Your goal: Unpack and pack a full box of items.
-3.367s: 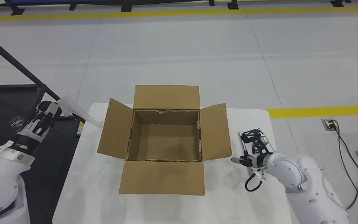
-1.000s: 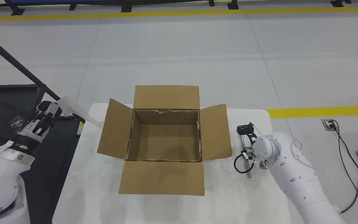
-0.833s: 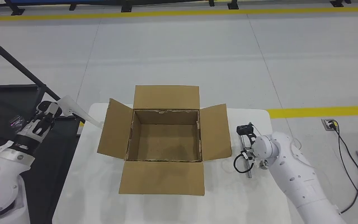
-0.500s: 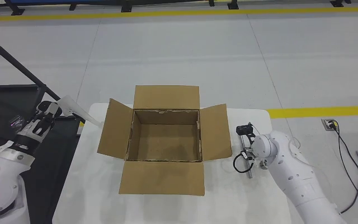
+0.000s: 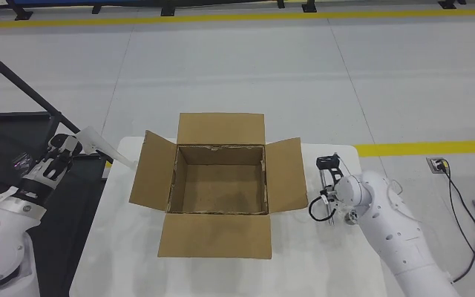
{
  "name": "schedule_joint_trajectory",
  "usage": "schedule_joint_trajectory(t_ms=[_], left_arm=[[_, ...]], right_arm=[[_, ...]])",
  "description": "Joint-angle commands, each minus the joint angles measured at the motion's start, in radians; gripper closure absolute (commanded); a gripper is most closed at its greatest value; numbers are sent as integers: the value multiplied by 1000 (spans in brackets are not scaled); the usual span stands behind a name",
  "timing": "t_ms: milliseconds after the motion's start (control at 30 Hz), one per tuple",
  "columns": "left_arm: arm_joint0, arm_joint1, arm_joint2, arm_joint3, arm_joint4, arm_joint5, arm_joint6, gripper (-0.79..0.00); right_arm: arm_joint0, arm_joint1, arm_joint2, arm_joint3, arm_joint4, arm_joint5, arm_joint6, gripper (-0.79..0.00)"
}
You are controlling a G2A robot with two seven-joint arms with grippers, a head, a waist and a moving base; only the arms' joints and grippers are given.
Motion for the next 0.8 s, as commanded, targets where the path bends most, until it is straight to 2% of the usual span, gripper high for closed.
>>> schedule_joint_trajectory(t_ms=[0, 200, 400, 467, 567, 767], left_arm=[[0, 0, 0, 0, 0, 0, 0, 0], [0, 0, 0, 0, 0, 0, 0, 0], [0, 0, 0, 0, 0, 0, 0, 0], [0, 0, 0, 0, 0, 0, 0, 0], [0, 0, 0, 0, 0, 0, 0, 0], [0, 0, 0, 0, 0, 0, 0, 0]], right_arm=[[-40, 9, 33, -111, -26, 37, -47, 0], [-233, 39, 127, -506, -184, 114, -242, 0], [-393, 45, 134, -812, -323, 139, -440, 0], [-408, 44, 119, -860, -362, 127, -458, 0], [-406, 34, 77, -898, -408, 162, -498, 0], [-330, 15, 8, -866, -323, 31, -511, 0]])
